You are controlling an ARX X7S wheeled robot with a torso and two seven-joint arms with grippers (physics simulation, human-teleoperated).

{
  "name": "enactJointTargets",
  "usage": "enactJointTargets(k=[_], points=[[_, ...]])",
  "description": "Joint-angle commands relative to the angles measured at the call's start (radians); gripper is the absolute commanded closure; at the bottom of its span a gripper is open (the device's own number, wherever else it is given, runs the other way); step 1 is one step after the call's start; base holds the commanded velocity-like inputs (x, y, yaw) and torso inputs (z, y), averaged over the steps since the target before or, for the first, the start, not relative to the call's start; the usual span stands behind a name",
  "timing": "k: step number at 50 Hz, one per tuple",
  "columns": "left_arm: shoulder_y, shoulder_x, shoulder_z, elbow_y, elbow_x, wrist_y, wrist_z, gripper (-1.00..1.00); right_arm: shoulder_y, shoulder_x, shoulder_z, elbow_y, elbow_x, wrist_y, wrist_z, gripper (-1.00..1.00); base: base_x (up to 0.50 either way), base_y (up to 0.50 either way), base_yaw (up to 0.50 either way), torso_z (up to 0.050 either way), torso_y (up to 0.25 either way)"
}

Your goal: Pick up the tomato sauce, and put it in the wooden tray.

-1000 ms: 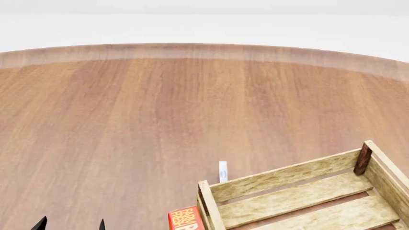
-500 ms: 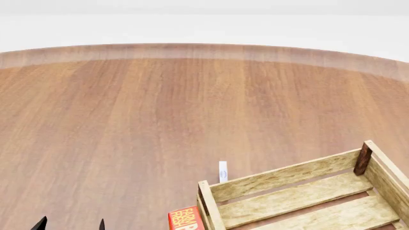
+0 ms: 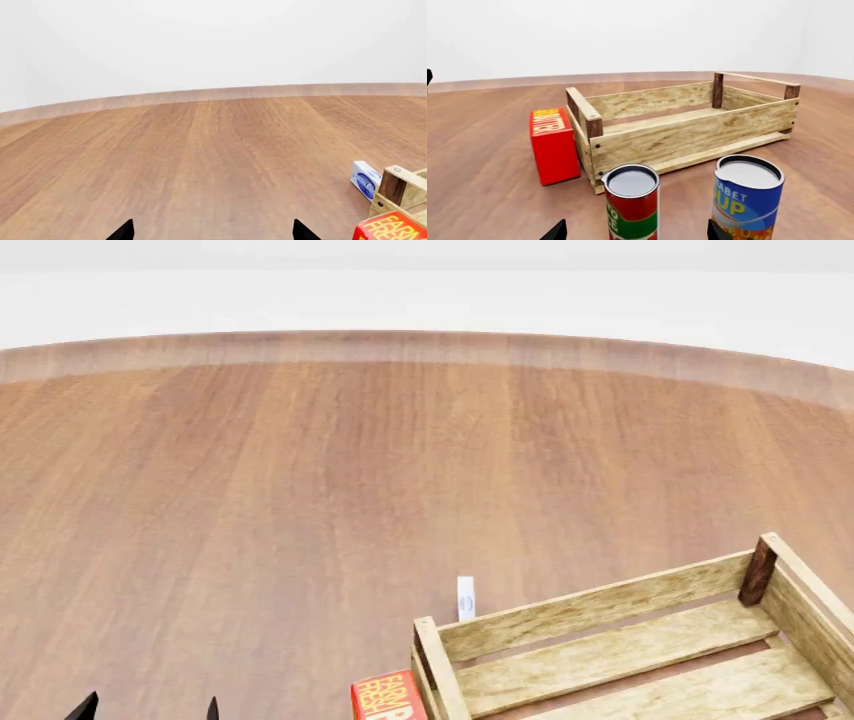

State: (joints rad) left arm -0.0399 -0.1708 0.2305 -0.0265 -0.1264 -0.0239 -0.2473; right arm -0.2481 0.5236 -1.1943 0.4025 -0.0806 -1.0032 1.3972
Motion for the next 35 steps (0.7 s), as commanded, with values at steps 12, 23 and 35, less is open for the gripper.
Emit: enactJointTargets(k=[12,23,35], points=[[0.006,-0.006,0.001,0.008,-0.017,0.019,0.0,-1.0,0.018,-0.001,0.012,-0.002,0.038,0.033,-0.037,-1.0,0.0,0.0,0.0,0.0,0.0],[0.004,-0.011,0.007,0.008,-0.022,0.02,-0.004,-1.0,0.05,-0.013,-0.011,0.0,0.098,0.118,-0.109,-1.0,0.0,0.0,0.0,0.0,0.0],[0.004,-0.015,0.012,0.015,-0.029,0.013,-0.012,-1.0,0.087,-0.004,-0.009,-0.016,0.161,0.16,-0.155,-1.0,0.0,0.0,0.0,0.0,0.0]])
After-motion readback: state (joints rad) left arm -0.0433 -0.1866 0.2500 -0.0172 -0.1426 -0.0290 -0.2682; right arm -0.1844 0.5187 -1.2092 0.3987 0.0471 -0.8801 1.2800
